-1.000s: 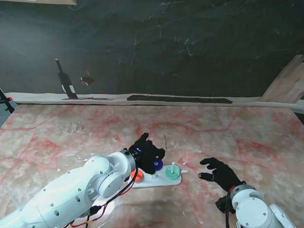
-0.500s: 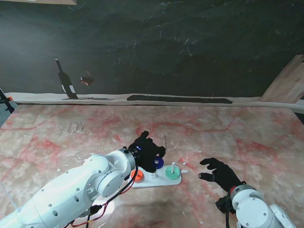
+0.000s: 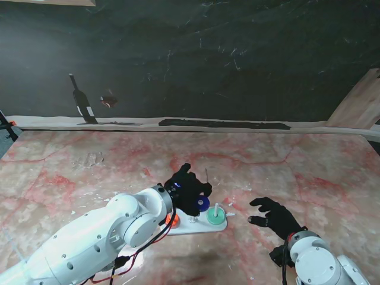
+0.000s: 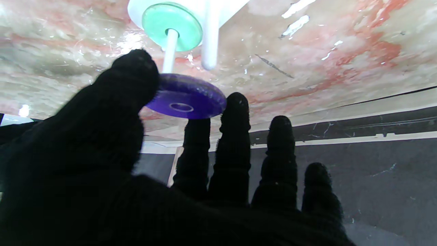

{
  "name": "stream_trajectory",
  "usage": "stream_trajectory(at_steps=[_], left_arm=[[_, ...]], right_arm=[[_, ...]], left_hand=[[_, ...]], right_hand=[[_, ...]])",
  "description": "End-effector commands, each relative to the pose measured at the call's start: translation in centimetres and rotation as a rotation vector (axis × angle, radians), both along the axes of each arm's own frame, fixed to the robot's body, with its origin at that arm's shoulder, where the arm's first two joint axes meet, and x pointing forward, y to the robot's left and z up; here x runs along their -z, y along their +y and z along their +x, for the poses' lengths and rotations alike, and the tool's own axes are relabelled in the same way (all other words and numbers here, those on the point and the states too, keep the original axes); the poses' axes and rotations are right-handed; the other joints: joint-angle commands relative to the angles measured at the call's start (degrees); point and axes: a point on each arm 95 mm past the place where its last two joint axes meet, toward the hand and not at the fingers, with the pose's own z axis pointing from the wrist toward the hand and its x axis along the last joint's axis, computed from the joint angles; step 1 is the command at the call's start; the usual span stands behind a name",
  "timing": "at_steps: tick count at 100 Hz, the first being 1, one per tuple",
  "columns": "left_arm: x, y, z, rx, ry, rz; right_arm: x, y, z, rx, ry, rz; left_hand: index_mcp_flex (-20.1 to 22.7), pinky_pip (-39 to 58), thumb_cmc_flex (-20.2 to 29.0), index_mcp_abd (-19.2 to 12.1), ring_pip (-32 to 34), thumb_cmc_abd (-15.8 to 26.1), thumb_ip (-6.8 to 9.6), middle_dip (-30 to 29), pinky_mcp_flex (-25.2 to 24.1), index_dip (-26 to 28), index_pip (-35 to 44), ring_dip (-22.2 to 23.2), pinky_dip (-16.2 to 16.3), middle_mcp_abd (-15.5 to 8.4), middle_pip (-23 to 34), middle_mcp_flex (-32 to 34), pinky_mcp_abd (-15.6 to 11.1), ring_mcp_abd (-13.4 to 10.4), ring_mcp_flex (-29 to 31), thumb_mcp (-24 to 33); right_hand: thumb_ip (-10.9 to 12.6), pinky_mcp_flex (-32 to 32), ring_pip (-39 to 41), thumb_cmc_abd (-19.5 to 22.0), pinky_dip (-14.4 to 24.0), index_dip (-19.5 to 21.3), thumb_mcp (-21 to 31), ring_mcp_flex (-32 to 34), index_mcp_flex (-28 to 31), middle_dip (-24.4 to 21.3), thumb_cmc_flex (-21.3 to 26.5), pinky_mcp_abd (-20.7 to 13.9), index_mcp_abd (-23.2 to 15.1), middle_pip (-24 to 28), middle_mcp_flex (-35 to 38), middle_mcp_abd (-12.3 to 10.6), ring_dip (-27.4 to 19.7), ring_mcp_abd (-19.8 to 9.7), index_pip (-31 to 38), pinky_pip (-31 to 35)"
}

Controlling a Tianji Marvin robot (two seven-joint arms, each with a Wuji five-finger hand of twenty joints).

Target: Move the three rings of the Hanoi Tower from the left rod to the right rod

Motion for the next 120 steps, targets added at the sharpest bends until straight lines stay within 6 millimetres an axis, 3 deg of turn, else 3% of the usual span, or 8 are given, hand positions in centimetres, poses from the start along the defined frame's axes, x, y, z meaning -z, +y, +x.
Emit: stream_trajectory(at_steps=[1,57,120], left_arm=[[-0.6,-0.6,0.2,0.008,-0.006,-0.015],[0.1,-3.0,1.4,0.036,0.003,-0.04],[0.9,-4.2,2.4,0.057,0.013,-0.032]], right_arm=[[0.1,0.2,-0.2,-0.004,0.002,0.007],[0.1,0.1,-0.4,0.004,0.004,0.014],[0.1,0.0,-0.5,0.006,0.007,0.014]], left_hand=[[3.35,0.44,4.47,-1.83,1.0,1.7,3.58,1.49,-0.16,1.0,5.02,0.48,-0.54,-1.52,0.32,2.57,0.56,0.23,0.55,9.05],[3.21,0.51,4.64,-1.87,1.0,1.72,3.38,1.82,-0.3,1.02,5.04,0.52,-0.93,-1.66,0.38,2.5,0.52,0.08,0.38,8.89],[3.12,0.35,4.85,-1.95,1.31,1.66,3.2,2.2,-0.32,1.08,5.07,0.74,-1.02,-1.77,0.61,2.5,0.5,-0.13,0.34,8.67]], right_hand=[[1.93,-0.02,0.1,0.06,-0.85,-0.5,-0.64,1.25,-1.67,0.38,0.35,-0.13,0.06,0.04,0.27,0.11,0.5,0.2,0.01,1.33],[1.92,-0.02,0.1,0.02,-0.88,-0.51,-0.66,1.31,-1.7,0.38,0.3,-0.11,-0.02,0.04,0.28,0.16,0.49,0.19,0.02,1.4],[1.91,-0.01,0.11,0.01,-0.94,-0.53,-0.59,1.31,-1.8,0.38,0.29,-0.13,0.01,0.05,0.23,0.06,0.5,0.18,0.04,1.44]])
